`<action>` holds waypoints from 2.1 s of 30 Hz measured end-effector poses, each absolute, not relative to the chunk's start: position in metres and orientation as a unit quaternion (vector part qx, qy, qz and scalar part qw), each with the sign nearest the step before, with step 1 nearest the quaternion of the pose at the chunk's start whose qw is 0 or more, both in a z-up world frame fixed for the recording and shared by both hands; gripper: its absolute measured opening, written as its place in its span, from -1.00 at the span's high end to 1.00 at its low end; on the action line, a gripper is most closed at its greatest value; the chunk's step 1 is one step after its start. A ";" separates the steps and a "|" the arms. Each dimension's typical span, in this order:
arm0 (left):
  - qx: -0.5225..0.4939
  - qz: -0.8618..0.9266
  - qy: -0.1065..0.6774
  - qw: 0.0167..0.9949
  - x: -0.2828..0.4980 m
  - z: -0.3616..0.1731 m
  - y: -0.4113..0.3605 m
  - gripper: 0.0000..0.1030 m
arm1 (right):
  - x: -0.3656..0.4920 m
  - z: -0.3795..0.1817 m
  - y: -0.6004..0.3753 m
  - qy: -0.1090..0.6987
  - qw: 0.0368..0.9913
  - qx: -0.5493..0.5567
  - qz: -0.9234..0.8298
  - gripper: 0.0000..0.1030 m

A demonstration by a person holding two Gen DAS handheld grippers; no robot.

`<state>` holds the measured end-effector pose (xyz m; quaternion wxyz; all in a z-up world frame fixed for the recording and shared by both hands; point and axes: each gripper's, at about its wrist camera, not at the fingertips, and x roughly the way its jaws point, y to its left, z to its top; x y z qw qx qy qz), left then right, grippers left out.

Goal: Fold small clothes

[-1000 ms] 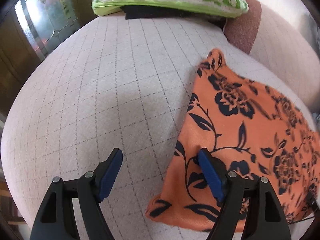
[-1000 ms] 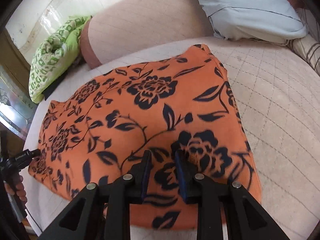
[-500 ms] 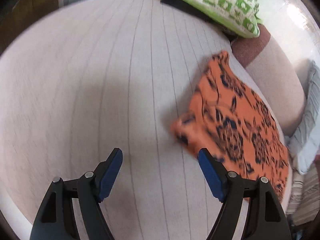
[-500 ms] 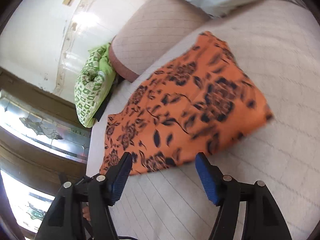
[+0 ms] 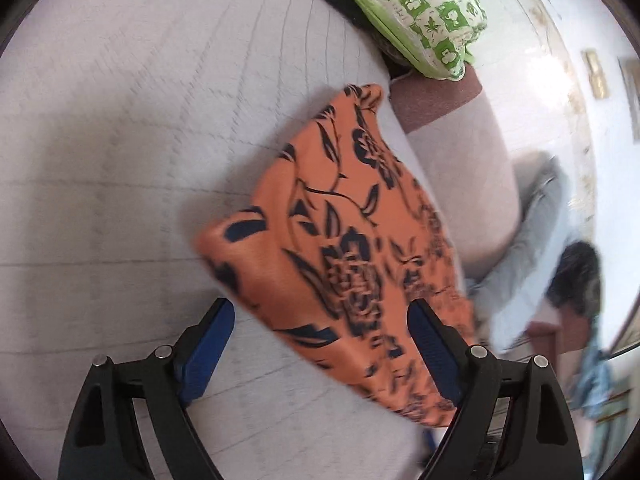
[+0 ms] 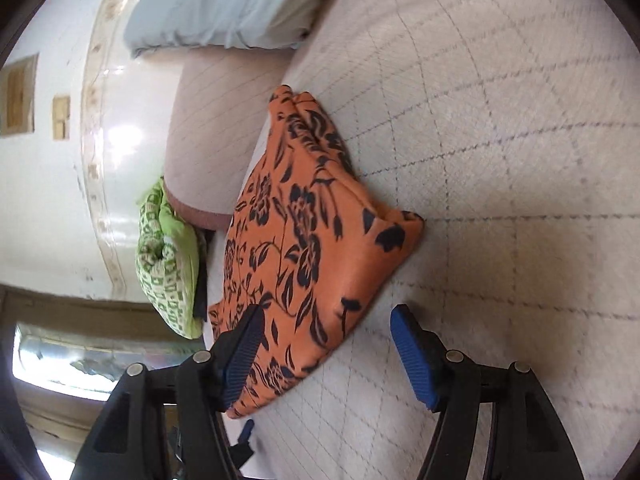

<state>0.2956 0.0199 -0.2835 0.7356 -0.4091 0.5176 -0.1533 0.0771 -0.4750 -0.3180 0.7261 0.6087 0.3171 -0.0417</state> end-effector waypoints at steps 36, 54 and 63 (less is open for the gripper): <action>-0.400 -0.134 0.470 0.776 0.323 -0.286 -0.010 0.73 | 0.116 -0.291 -0.445 0.285 0.837 0.460 -0.084 0.79; -0.358 -0.147 0.478 0.789 0.218 -0.256 0.026 0.74 | 0.032 -0.244 -0.404 0.295 0.874 0.373 -0.101 0.80; -0.449 -0.127 0.528 0.709 0.214 -0.303 0.049 0.35 | 0.011 -0.297 -0.422 0.415 0.771 0.467 -0.119 0.53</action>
